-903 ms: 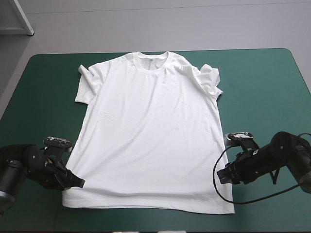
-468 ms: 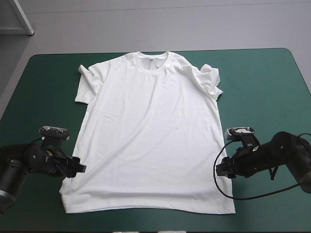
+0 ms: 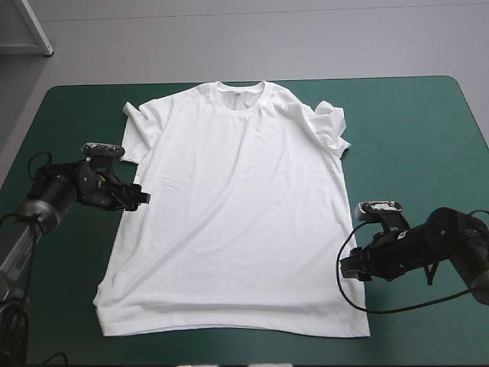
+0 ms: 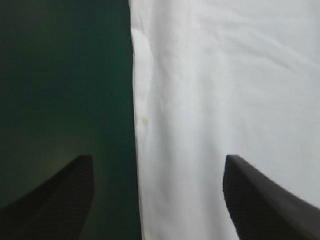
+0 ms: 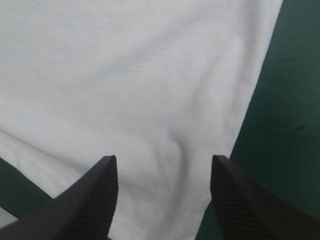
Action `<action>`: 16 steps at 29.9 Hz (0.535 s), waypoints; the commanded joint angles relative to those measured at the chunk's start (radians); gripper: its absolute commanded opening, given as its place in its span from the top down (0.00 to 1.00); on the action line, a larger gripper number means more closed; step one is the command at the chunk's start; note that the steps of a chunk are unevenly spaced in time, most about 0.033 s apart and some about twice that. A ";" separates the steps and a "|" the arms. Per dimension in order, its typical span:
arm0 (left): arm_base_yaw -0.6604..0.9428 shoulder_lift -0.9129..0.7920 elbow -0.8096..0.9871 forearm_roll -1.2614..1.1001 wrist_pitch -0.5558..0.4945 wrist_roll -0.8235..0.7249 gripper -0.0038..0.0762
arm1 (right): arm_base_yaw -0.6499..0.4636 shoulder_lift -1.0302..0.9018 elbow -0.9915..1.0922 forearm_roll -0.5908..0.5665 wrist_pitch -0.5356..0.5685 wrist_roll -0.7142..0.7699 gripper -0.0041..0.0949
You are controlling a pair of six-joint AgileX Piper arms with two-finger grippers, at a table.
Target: Fold the cloth
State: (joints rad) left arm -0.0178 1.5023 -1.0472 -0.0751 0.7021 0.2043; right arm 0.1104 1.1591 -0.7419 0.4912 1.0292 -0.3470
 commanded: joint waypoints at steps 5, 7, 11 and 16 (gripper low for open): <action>-0.002 0.162 -0.228 -0.015 -0.059 -0.005 0.29 | -0.004 -0.023 -0.020 0.021 0.003 0.007 0.42; -0.002 0.210 -0.281 -0.015 -0.059 -0.005 0.29 | -0.004 -0.023 -0.020 0.023 0.003 0.007 0.42; -0.002 0.285 -0.349 -0.023 -0.059 -0.008 0.29 | -0.004 -0.023 -0.020 0.023 -0.003 0.007 0.42; -0.002 0.355 -0.376 -0.059 -0.047 -0.008 0.30 | -0.004 -0.023 -0.020 0.021 -0.030 0.007 0.42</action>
State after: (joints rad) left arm -0.0178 1.8827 -1.3869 -0.0966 0.6770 0.2043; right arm 0.1104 1.1588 -0.7419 0.4912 1.0239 -0.3375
